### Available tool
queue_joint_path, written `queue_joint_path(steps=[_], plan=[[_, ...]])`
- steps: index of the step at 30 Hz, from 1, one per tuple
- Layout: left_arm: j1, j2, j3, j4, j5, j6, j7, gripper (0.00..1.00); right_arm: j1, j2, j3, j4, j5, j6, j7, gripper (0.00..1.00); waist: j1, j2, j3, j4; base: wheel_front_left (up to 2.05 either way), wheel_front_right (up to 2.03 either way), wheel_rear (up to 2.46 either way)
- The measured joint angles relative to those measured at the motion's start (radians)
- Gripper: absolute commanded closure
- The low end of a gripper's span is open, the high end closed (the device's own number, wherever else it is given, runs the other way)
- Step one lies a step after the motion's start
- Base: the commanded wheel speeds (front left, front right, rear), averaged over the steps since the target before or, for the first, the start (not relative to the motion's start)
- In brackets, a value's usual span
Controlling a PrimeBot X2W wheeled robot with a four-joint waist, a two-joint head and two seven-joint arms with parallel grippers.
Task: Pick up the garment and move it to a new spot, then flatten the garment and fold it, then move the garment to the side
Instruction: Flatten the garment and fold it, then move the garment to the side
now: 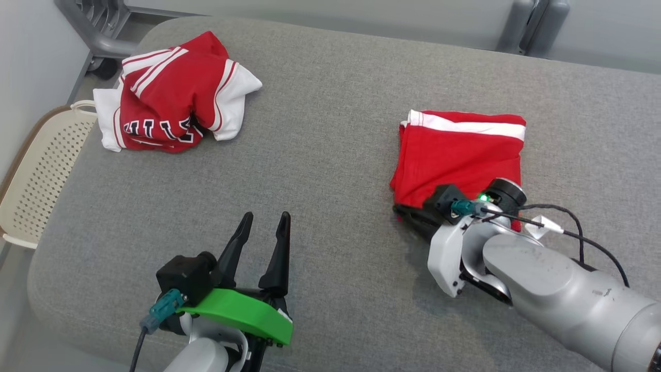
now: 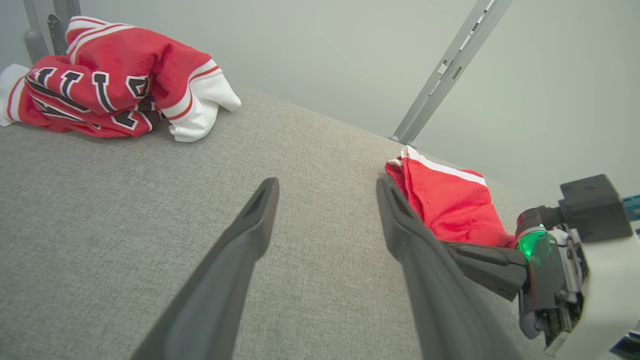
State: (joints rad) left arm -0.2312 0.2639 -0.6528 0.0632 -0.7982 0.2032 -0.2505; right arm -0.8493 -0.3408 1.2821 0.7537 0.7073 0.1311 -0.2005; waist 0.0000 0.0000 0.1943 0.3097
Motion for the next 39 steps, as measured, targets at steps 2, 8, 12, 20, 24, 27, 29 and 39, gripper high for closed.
queue_joint_path(steps=[2,8,12,20,24,27,29,39], plan=[[0.009,0.003,0.0,-0.002,0.0,0.004,0.003,0.0,-0.025,-0.003,0.0,-0.002,0.029,0.0,-0.023,0.98,0.0,0.0,-0.009,-0.006,0.0,0.0,0.0],[0.024,0.014,0.0,-0.019,0.0,0.016,0.004,0.0,-0.073,-0.037,-0.03,-0.007,0.092,0.0,-0.057,0.99,0.0,0.0,-0.039,-0.034,0.0,0.0,0.0],[0.035,0.023,0.0,-0.03,0.0,0.025,0.007,0.0,-0.08,-0.082,-0.081,0.008,0.121,0.0,-0.061,0.96,0.0,0.0,-0.057,-0.055,0.0,0.0,0.0],[0.038,0.035,-0.001,-0.051,0.011,0.043,0.007,0.0,-0.044,-0.136,-0.208,0.05,0.176,0.0,-0.062,0.0,0.0,0.0,-0.07,-0.096,0.0,0.0,0.0],[0.038,0.036,-0.004,-0.055,0.02,0.048,0.007,0.0,-0.027,-0.137,-0.243,0.087,0.228,0.0,-0.06,0.0,0.0,0.0,-0.065,-0.104,0.0,0.0,0.0],[0.037,0.036,-0.004,-0.056,0.026,0.048,0.007,0.0,-0.016,-0.135,-0.266,0.121,0.274,0.0,-0.033,0.0,0.0,0.0,-0.058,-0.102,0.0,0.0,0.0],[0.036,0.036,-0.004,-0.055,0.028,0.048,0.007,0.0,-0.014,-0.13,-0.283,0.139,0.308,0.0,0.0,0.0,0.0,0.0,-0.054,-0.096,0.0,0.0,0.0],[0.024,0.016,-0.005,-0.04,0.034,0.038,0.003,0.0,-0.004,-0.087,-0.383,0.237,0.518,0.0,0.205,0.0,0.0,0.0,-0.022,-0.039,0.0,0.0,0.0]])
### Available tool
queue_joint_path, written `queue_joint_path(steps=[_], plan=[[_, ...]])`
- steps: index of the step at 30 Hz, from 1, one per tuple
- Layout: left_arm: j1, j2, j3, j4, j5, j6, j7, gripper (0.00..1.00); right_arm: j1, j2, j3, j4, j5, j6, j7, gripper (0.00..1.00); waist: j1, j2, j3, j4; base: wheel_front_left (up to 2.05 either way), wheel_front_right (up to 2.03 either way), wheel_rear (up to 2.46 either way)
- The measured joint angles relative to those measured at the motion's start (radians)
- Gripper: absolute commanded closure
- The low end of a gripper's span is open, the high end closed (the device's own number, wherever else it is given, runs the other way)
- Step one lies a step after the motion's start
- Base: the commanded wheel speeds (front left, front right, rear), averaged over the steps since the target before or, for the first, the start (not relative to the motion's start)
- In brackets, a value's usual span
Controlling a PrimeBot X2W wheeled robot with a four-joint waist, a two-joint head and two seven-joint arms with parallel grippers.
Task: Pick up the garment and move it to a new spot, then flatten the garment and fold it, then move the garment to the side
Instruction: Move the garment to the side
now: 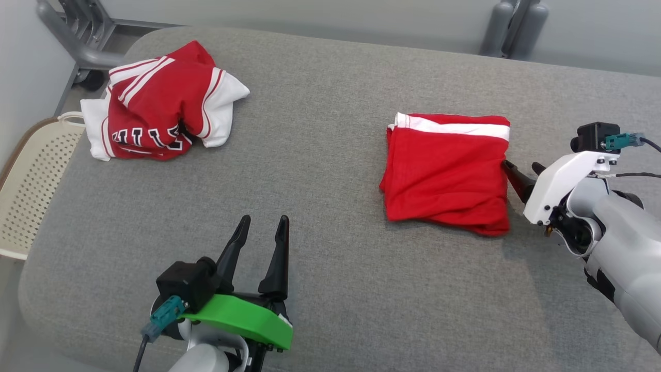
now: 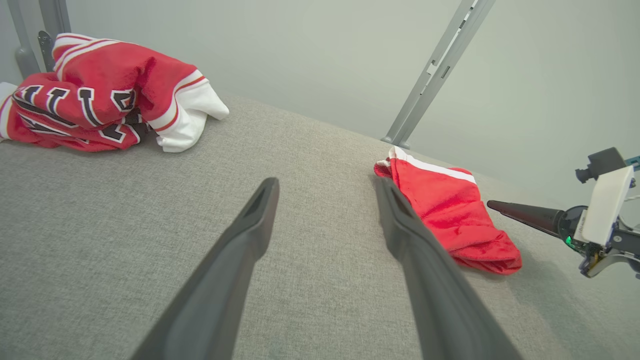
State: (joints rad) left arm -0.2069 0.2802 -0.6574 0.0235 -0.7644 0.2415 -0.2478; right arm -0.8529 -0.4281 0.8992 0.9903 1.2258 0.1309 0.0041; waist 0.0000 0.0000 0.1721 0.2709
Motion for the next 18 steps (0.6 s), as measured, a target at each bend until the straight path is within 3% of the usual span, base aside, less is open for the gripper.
queue_joint_path(steps=[10,11,12,13,18], plan=[[-0.002,-0.011,0.009,0.017,0.001,-0.012,-0.008,0.0,0.002,0.038,-0.017,0.073,0.066,0.0,0.115,0.0,0.0,0.0,0.019,0.07,0.0,0.0,0.0],[-0.002,-0.011,0.01,0.017,0.001,-0.012,-0.008,0.0,0.0,0.041,-0.016,0.078,0.067,0.0,0.117,0.2,0.0,0.0,0.02,0.074,0.0,0.0,0.0],[-0.002,-0.012,0.01,0.017,0.001,-0.012,-0.008,0.0,-0.003,0.044,-0.015,0.081,0.067,0.0,0.118,0.53,0.0,0.0,0.021,0.077,0.0,0.0,0.0],[-0.002,-0.012,0.012,0.018,0.001,-0.013,-0.008,0.0,-0.007,0.047,-0.013,0.083,0.066,0.0,0.119,0.53,0.0,0.0,0.022,0.079,0.0,0.0,0.0],[-0.002,-0.014,0.019,0.019,0.007,-0.013,-0.009,0.0,-0.024,0.057,0.005,0.092,0.052,0.0,0.118,1.0,0.0,0.0,0.026,0.073,0.0,0.0,0.0]])
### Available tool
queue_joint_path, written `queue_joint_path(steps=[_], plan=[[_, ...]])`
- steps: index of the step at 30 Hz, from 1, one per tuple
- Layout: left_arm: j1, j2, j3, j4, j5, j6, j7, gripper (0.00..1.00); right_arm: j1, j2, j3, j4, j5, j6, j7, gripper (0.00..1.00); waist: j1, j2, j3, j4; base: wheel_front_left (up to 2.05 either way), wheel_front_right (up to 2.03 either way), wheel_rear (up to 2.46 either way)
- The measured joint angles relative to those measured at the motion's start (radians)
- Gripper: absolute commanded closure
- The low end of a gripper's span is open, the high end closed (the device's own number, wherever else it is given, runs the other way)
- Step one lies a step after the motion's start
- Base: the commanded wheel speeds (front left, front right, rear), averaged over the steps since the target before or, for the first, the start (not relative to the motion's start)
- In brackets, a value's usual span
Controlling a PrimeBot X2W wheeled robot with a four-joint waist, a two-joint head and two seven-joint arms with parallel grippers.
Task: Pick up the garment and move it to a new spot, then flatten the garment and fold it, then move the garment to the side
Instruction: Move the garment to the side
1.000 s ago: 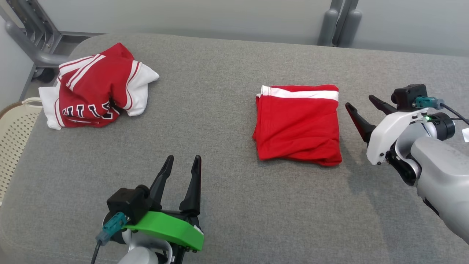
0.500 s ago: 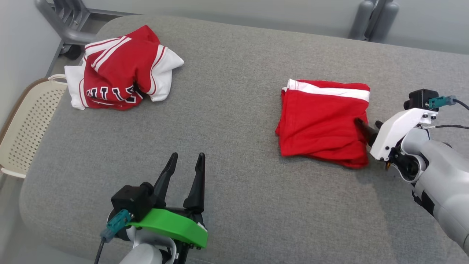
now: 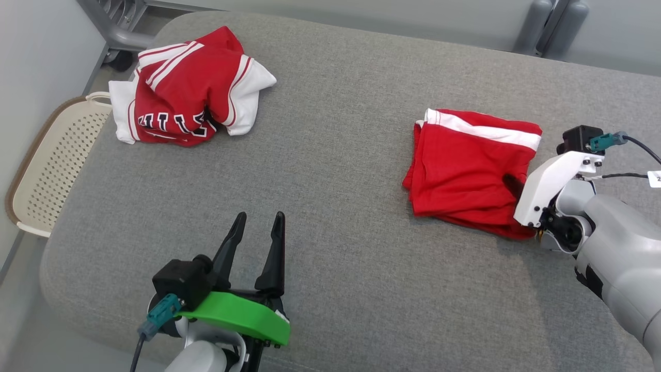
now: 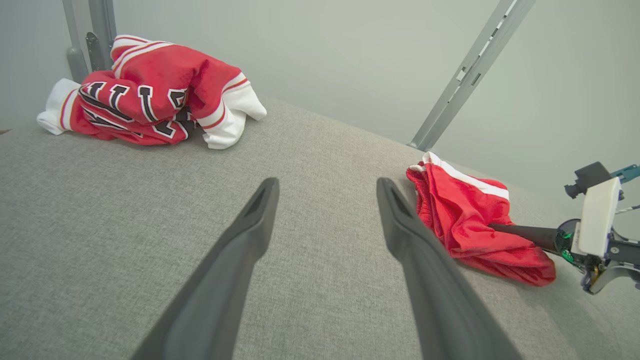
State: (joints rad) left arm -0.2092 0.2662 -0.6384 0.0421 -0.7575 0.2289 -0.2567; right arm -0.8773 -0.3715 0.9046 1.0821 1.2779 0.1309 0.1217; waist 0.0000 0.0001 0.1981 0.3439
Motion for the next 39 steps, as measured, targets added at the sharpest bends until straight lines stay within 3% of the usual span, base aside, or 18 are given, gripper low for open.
queue_joint_path(steps=[15,25,27,33,39], plan=[[-0.004,0.01,0.019,-0.016,0.015,0.0,-0.001,0.0,-0.07,-0.039,0.08,-0.065,-0.073,0.0,-0.007,1.0,0.0,0.0,0.005,-0.112,0.0,0.0,0.0],[-0.026,0.027,0.014,-0.035,0.028,0.004,0.011,0.0,-0.096,-0.081,0.093,-0.098,-0.082,0.0,-0.015,1.0,0.0,0.0,0.018,-0.249,0.0,0.0,0.0],[-0.041,0.036,0.009,-0.043,0.038,0.004,0.026,0.0,-0.101,-0.085,0.095,-0.106,-0.082,0.0,-0.024,1.0,0.0,0.0,0.028,-0.321,0.0,0.0,0.0],[-0.074,0.043,-0.009,-0.053,0.06,0.004,0.049,0.0,-0.126,-0.097,0.092,-0.11,-0.083,0.0,-0.045,1.0,0.0,0.0,0.05,-0.426,0.0,0.0,0.0],[-0.114,0.043,-0.031,-0.064,0.083,0.003,0.071,0.0,-0.16,-0.117,0.085,-0.104,-0.084,0.0,-0.068,1.0,0.0,0.0,0.093,-0.497,0.0,0.0,0.0]])
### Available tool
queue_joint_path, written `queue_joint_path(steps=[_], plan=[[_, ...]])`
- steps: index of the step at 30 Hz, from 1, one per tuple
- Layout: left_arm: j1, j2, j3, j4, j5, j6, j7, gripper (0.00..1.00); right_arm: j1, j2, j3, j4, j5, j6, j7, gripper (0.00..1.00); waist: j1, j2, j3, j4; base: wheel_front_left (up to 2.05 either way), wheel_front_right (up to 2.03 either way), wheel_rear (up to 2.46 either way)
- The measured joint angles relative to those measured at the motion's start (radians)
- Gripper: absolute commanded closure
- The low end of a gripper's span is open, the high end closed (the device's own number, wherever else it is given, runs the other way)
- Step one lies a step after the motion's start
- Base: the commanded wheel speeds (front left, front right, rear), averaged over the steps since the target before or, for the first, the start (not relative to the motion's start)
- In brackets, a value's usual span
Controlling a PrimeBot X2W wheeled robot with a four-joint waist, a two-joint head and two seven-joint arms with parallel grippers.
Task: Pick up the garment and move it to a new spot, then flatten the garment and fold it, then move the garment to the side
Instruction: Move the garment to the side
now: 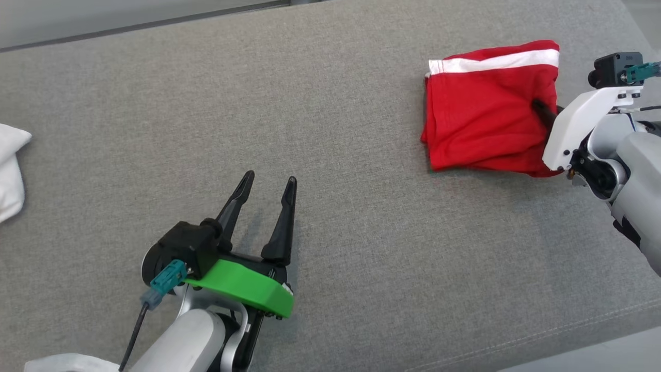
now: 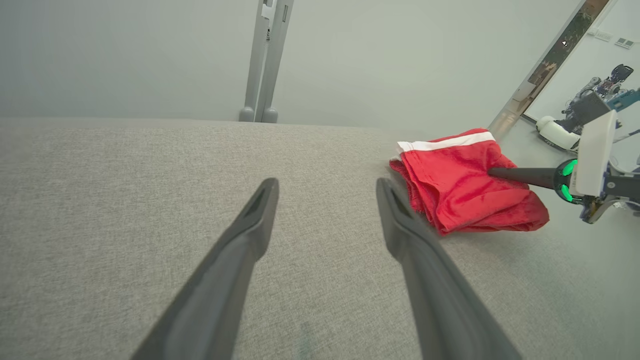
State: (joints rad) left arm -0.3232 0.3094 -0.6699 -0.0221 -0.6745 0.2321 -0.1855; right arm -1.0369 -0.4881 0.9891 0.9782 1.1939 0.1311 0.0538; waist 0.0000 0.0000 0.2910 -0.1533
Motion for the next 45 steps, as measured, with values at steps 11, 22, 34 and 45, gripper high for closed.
queue_joint_path(steps=[11,22,34,45], plan=[[-0.037,0.008,-0.015,-0.03,0.032,0.006,0.014,0.0,-0.047,-0.011,0.02,0.086,-0.063,0.0,-0.066,1.0,0.0,0.0,0.082,0.007,0.0,0.0,0.0],[-0.07,0.03,-0.019,-0.08,0.059,0.024,0.038,0.0,-0.166,-0.083,0.029,0.256,-0.149,0.0,-0.124,1.0,0.0,0.0,0.15,0.054,0.0,0.0,0.0],[-0.1,0.034,-0.033,-0.093,0.073,0.029,0.053,0.0,-0.25,-0.153,0.03,0.309,-0.231,0.0,-0.141,0.01,0.0,0.0,0.21,0.118,0.0,0.0,0.0],[-0.102,0.034,-0.032,-0.088,0.074,0.037,0.052,0.0,-0.248,-0.176,-0.038,0.31,-0.336,0.0,-0.232,0.0,0.0,0.0,0.204,0.112,0.0,0.0,0.0]])
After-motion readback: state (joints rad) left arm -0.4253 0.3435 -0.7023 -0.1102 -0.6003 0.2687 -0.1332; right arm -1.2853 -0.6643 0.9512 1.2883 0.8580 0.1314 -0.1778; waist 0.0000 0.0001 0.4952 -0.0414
